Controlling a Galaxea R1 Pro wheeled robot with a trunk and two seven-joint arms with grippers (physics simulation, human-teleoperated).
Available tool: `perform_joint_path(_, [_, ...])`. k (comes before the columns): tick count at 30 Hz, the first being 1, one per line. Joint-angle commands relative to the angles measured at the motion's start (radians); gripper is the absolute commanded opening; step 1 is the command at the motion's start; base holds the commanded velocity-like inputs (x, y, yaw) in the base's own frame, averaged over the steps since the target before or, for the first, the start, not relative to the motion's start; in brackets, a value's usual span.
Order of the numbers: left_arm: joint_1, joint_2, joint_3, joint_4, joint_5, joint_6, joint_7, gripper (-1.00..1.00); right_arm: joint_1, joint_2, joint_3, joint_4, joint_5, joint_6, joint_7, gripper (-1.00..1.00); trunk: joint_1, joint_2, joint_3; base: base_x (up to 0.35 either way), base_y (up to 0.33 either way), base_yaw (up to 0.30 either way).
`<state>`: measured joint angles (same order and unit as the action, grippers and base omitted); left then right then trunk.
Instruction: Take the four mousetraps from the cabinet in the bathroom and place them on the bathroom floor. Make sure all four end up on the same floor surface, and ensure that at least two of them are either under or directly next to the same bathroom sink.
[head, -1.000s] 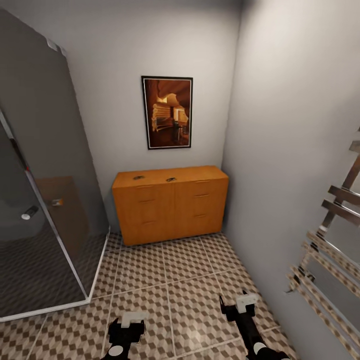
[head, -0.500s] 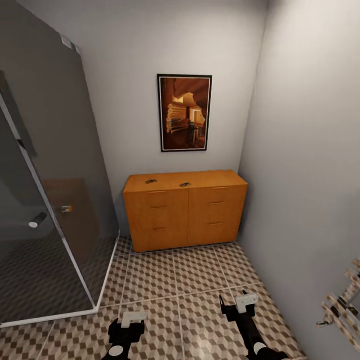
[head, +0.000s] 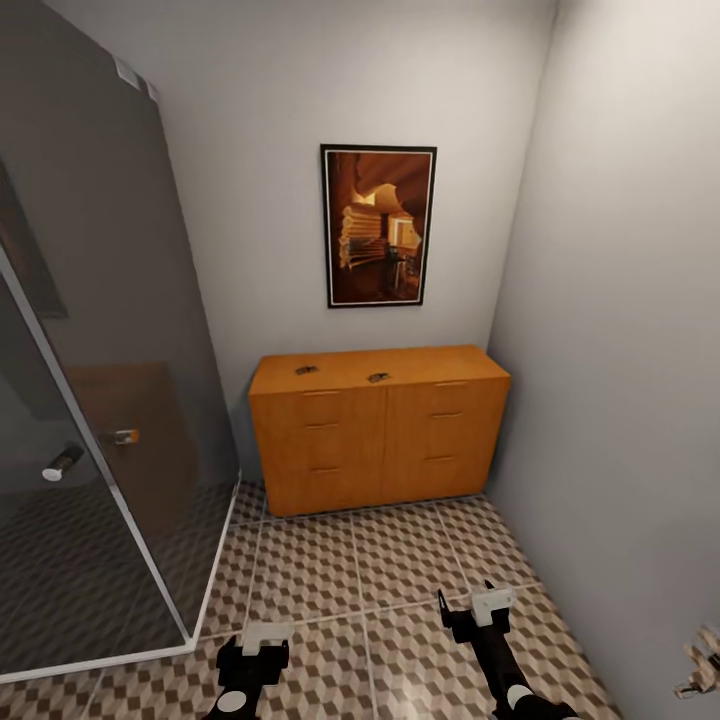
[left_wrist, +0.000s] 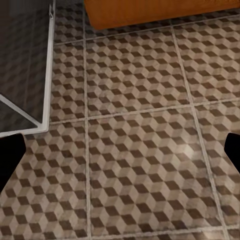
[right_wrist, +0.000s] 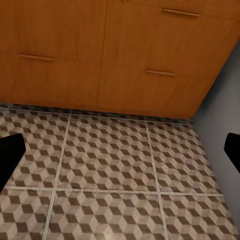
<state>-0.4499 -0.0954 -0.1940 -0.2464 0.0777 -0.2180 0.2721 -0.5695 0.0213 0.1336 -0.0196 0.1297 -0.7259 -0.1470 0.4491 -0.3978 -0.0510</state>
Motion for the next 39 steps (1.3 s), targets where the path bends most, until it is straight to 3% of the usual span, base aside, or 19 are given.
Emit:
perform_joint_path(1, [-0.001,0.0,-0.008,0.001,0.008,-0.004,0.006,1.0,-0.001,0.0,0.003,0.001,0.01,-0.001,-0.011,1.0,0.001,-0.002,-0.002,0.081,0.04,0.0])
perform_joint_path(39, [-0.001,0.0,-0.008,0.002,0.008,-0.004,0.006,1.0,-0.001,0.0,0.003,0.001,0.01,-0.001,-0.009,1.0,0.001,-0.002,-0.002,0.007,0.004,0.0])
